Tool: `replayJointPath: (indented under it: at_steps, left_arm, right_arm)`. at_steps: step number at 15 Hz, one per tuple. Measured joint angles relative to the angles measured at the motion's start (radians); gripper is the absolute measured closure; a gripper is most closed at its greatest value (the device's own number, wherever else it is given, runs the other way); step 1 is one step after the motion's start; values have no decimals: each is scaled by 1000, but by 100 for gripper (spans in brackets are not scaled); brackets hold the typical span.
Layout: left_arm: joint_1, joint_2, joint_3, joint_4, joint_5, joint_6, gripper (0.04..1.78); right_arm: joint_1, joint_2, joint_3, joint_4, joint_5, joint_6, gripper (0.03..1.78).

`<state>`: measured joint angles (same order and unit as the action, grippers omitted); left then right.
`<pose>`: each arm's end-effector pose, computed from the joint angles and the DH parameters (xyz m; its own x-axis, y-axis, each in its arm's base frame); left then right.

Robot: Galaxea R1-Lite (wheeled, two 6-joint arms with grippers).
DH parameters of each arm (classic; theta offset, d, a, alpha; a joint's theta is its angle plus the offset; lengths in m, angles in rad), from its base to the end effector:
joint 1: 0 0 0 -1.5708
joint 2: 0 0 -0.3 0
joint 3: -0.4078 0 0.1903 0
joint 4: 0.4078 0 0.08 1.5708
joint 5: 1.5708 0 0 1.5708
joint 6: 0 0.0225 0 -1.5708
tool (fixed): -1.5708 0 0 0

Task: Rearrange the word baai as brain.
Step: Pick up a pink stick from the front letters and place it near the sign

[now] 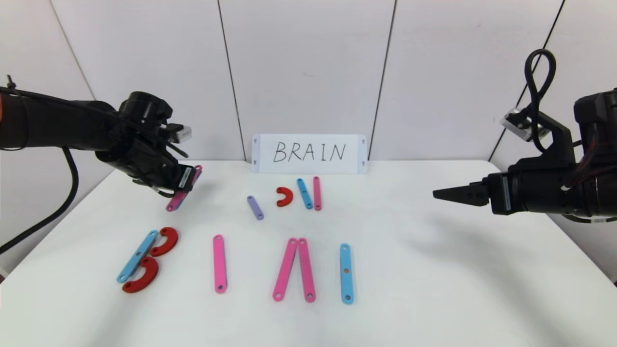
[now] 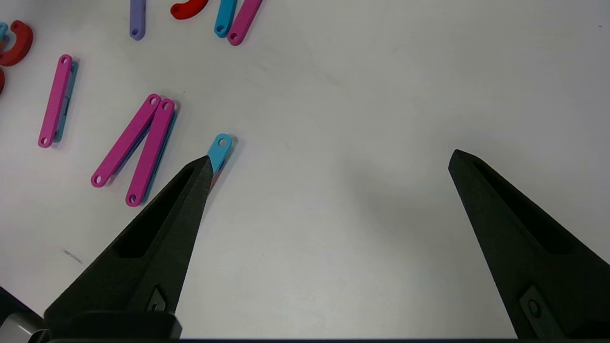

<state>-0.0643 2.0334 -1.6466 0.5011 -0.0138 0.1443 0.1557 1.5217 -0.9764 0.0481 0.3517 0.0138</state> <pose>0.3880 -0.0253 0.1930 0.6288 -0.0543 -0.7757 0.1835 0.9797 0.0801 0.2533 0.0476 0.2170 0.7155 0.4610 -0.5250 -0.4201 0.8843 0.2041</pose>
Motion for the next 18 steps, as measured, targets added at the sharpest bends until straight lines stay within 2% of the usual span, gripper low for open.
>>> replayJointPath:
  at_steps: [5, 9, 18]
  left_arm:
    - [29, 131, -130, 44, -117, 56, 152]
    - [34, 198, -180, 43, -122, 61, 152]
    - [34, 238, -187, 44, -122, 59, 152]
  right_arm:
    - [-3, 0, 11, 0, 8, 0, 8]
    - [-3, 0, 13, -1, 8, 0, 8]
    - [-3, 0, 15, 0, 7, 0, 8]
